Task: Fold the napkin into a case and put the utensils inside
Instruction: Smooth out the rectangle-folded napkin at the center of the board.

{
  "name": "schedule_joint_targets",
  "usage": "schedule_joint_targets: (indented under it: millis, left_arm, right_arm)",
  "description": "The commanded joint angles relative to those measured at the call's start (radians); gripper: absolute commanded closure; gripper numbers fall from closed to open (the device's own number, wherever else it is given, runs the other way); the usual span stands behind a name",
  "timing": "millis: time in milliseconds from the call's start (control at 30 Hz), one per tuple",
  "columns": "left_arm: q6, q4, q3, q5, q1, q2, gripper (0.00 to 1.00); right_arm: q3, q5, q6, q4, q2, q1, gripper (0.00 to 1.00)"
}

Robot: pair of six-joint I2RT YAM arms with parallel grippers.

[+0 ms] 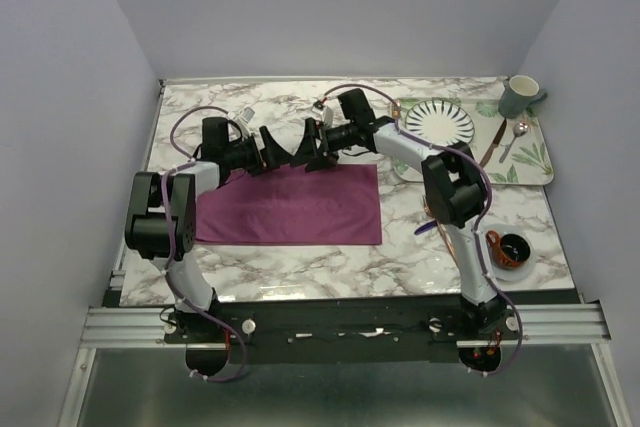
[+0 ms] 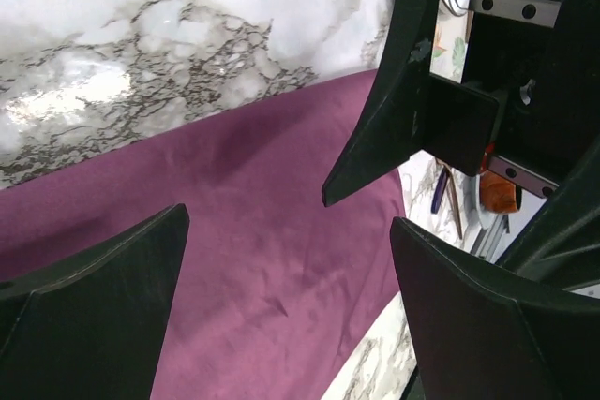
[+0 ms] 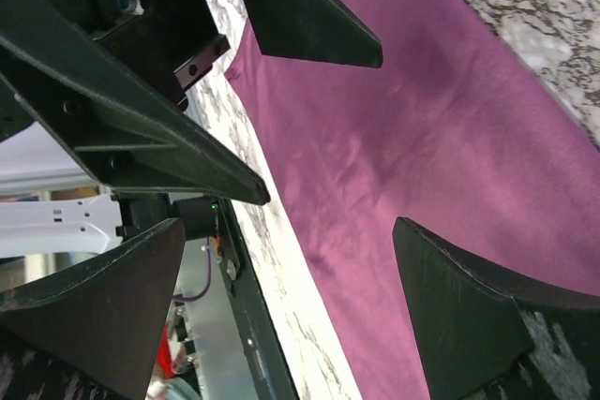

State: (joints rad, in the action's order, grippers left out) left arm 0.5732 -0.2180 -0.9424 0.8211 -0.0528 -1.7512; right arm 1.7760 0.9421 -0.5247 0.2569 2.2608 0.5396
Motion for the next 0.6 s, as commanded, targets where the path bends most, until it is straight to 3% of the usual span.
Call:
schedule_joint_targets:
  millis: [0, 267, 567]
  left_arm:
    - [0.085, -0.112, -0.036, 0.027, 0.004, -0.094, 0.01]
    - [0.197, -0.225, -0.033, 0.084, 0.074, -0.229, 0.01]
    - [0.231, -0.268, -0.004, 0.170, 0.168, -0.246, 0.01]
  right_arm:
    - [0.020, 0.070, -0.101, -0.105, 0.075, -0.030, 0.00]
    - [-0.078, 0.116, -0.245, -0.243, 0.166, -0.087, 0.00]
    - [-0.200, 0.109, -0.354, -0.326, 0.189, -0.136, 0.00]
